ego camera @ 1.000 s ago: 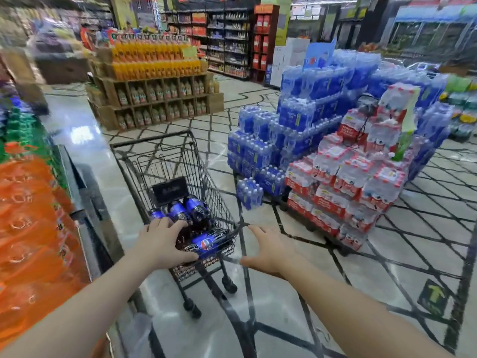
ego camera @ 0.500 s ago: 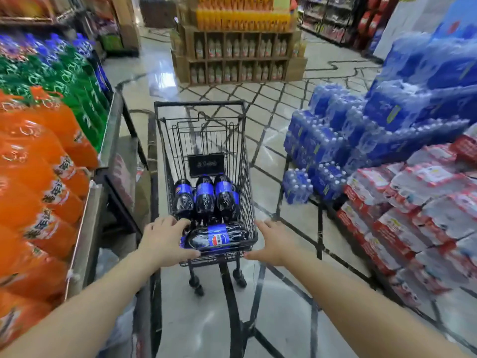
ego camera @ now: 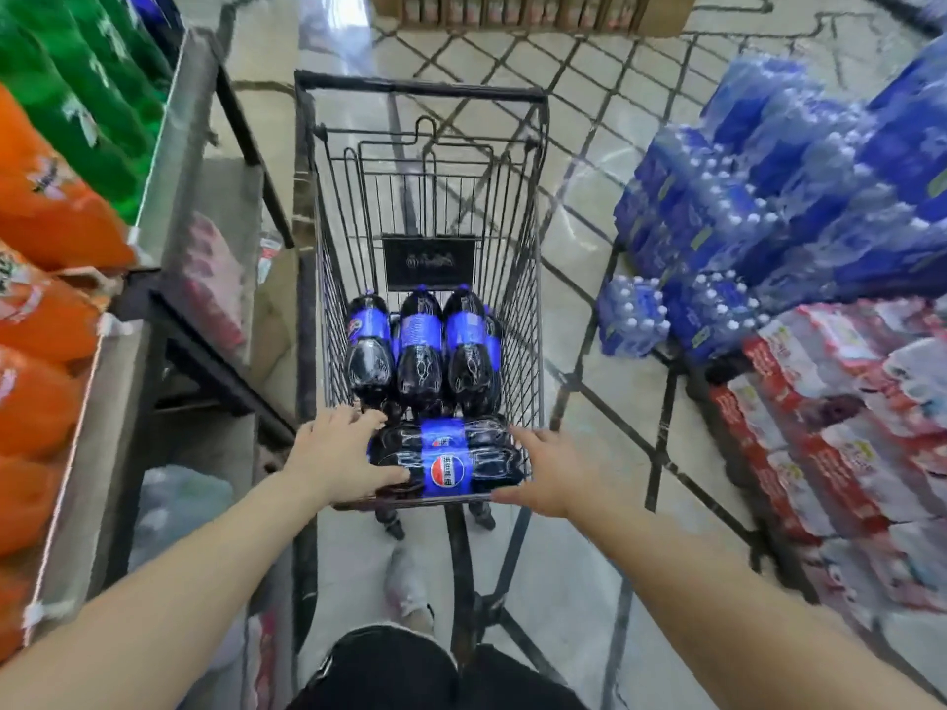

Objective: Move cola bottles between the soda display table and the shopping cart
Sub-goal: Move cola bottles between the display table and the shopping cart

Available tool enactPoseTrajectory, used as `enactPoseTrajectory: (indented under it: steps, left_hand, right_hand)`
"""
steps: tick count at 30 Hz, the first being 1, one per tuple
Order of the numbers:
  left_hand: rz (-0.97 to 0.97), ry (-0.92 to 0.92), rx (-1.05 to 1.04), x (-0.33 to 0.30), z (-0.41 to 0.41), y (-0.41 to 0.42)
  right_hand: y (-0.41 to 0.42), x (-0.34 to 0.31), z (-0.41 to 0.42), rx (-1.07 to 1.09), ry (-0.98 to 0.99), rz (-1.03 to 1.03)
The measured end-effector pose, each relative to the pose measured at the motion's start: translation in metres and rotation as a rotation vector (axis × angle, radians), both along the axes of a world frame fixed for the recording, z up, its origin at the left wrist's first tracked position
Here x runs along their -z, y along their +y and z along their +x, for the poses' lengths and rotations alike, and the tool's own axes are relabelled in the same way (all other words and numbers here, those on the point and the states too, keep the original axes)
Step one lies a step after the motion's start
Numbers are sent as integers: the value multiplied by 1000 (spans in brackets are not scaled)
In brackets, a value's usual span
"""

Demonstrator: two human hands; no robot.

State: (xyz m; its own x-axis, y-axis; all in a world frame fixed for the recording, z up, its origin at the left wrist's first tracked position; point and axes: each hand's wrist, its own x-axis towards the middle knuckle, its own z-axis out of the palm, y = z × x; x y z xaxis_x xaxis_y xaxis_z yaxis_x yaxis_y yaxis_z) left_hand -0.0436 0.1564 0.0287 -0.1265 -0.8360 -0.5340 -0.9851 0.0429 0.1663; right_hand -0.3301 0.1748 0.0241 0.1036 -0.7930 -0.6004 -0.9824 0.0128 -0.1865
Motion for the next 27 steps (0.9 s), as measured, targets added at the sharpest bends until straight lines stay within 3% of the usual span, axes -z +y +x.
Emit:
enactPoseTrajectory:
  steps: [6, 13, 20, 27]
  left_hand:
    - [118, 9, 27, 55, 3, -59]
    - [244, 44, -114, 120, 4, -81]
    - [316, 217, -638, 175, -15, -67]
    - [270, 249, -1244, 217, -39, -56]
  right_hand:
    - [-52, 44, 9, 7, -4, 108]
    - [-99, 112, 17, -51, -2, 208]
    - [-118, 186, 24, -167, 19, 318]
    - [-123, 224, 13, -316, 11, 353]
